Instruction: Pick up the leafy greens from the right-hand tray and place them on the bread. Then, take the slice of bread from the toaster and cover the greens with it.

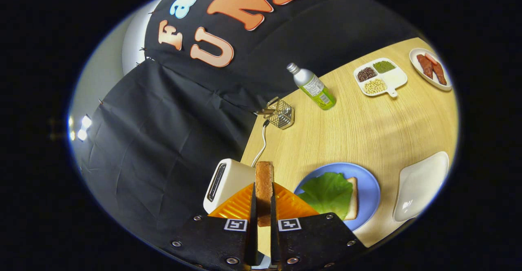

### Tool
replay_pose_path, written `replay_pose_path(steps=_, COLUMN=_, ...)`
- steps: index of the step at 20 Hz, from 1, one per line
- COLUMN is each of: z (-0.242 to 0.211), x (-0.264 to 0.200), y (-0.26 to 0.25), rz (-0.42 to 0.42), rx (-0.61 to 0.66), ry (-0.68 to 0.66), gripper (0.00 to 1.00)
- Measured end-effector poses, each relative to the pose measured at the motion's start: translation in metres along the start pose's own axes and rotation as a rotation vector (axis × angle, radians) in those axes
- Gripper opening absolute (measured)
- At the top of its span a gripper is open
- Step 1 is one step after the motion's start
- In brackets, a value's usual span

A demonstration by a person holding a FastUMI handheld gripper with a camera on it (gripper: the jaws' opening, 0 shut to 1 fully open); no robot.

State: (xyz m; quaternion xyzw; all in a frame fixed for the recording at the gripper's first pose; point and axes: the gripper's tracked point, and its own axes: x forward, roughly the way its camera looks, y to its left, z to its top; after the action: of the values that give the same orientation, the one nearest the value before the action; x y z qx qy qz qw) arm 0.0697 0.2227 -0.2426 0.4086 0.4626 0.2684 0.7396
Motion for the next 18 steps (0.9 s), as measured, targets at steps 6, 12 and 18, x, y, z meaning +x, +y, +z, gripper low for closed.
replay_pose_path(steps=6, z=-0.019, x=0.010, y=-0.042, rz=-0.017, rx=0.070, ry=0.038, gripper=0.13)
replay_pose_path(steps=12, z=-0.032, x=0.018, y=-0.076, rz=-0.028, rx=0.125, ry=0.055, gripper=0.13)
replay_pose_path(steps=18, z=-0.045, x=0.020, y=-0.114, rz=-0.145, rx=0.075, ry=0.059, gripper=0.13)
